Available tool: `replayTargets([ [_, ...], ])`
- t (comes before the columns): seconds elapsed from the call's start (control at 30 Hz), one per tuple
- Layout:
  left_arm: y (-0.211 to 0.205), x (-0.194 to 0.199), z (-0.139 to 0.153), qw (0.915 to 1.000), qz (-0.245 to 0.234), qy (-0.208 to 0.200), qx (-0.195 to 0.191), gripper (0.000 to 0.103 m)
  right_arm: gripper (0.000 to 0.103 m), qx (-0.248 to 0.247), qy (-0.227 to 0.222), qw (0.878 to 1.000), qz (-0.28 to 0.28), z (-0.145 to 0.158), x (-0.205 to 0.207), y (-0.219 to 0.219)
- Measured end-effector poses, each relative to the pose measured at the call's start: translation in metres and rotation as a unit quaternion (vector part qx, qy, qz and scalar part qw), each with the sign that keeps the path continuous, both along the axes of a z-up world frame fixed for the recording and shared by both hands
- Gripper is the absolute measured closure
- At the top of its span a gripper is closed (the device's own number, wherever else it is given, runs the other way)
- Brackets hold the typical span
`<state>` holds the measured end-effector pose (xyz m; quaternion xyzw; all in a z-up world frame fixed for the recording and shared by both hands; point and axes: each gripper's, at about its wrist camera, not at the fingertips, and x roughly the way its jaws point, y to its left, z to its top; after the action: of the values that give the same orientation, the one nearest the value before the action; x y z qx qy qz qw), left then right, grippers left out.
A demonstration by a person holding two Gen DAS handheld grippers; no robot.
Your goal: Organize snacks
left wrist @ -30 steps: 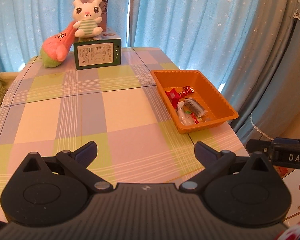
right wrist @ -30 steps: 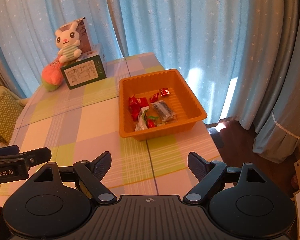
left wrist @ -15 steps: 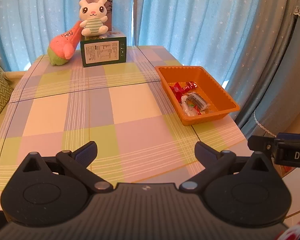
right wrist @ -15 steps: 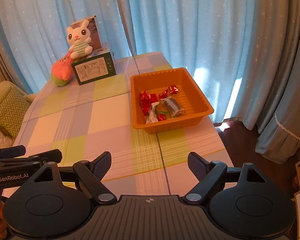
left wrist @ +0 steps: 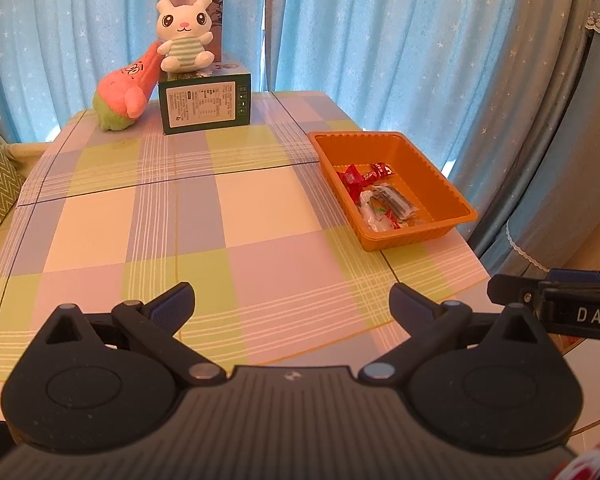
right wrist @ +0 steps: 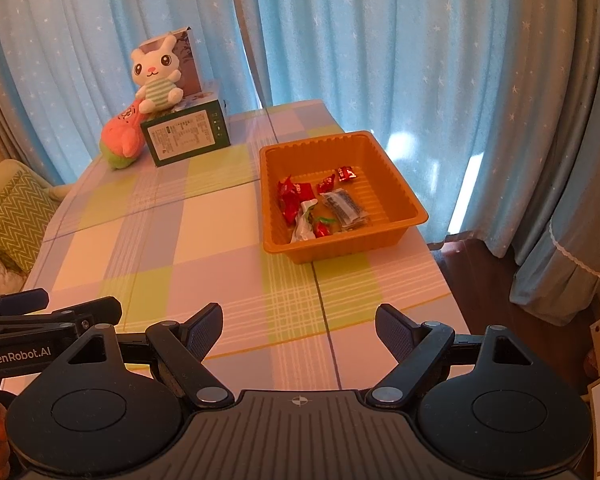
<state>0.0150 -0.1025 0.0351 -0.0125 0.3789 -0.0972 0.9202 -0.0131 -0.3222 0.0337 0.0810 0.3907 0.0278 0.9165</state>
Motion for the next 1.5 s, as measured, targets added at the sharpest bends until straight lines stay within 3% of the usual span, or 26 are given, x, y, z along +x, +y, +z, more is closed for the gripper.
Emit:
replayTargets([
  [1.5,-0.0014,-0.0011,0.0010,1.0000,-0.004,0.000,-0.001,0.000,0.020,-0.001,0.002,1.000,0.001,-0.0031,-0.0006,0.0001],
])
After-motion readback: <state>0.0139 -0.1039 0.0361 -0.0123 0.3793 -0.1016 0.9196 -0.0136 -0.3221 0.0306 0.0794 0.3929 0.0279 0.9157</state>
